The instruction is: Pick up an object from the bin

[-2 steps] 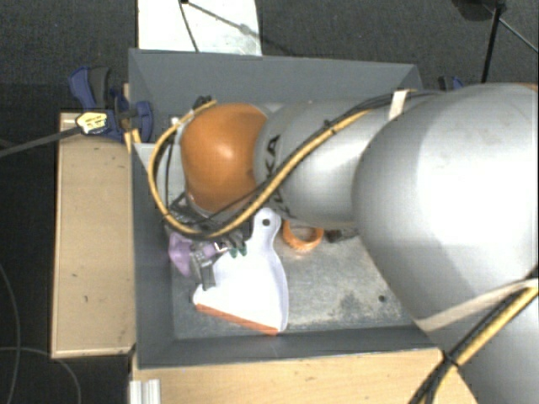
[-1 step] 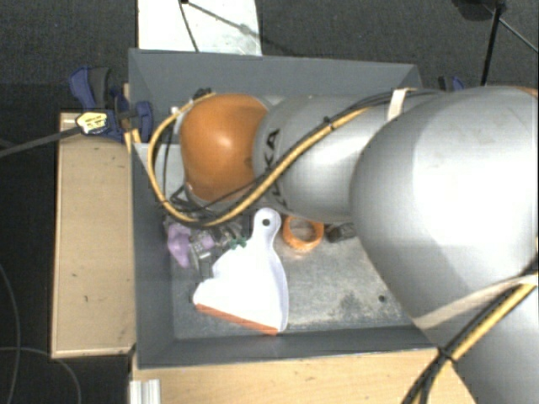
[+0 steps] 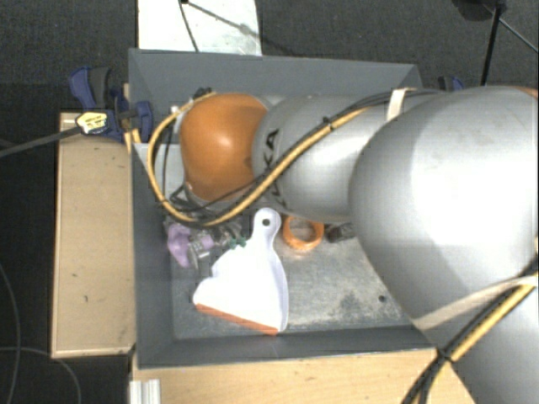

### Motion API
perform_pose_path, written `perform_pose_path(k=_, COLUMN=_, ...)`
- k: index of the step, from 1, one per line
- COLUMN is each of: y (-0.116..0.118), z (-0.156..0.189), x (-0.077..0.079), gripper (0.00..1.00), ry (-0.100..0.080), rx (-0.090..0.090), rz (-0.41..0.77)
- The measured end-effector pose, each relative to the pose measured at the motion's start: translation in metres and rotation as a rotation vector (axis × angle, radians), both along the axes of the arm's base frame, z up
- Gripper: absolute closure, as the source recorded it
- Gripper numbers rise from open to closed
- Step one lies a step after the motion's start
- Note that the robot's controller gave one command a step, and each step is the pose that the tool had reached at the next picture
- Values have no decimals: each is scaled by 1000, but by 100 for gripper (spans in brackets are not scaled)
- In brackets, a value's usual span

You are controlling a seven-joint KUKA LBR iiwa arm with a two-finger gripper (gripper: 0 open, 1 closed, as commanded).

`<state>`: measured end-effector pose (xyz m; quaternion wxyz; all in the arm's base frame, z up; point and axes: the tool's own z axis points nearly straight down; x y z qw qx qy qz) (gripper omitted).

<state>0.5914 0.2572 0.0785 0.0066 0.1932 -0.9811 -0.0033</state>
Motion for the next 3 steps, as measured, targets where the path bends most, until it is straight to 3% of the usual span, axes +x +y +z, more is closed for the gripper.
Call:
perform_pose_path(k=1, y=1, z=42, x=1, gripper=100, ry=-20, rx=0, rz=0)
perform_pose_path(k=2, y=1, z=105, x=2, gripper=100, ry=-22, rx=0, rz=-6)
perform_pose_path(k=3, y=1, z=101, x=2, gripper=100, ry=-18, rx=-1, rz=-9)
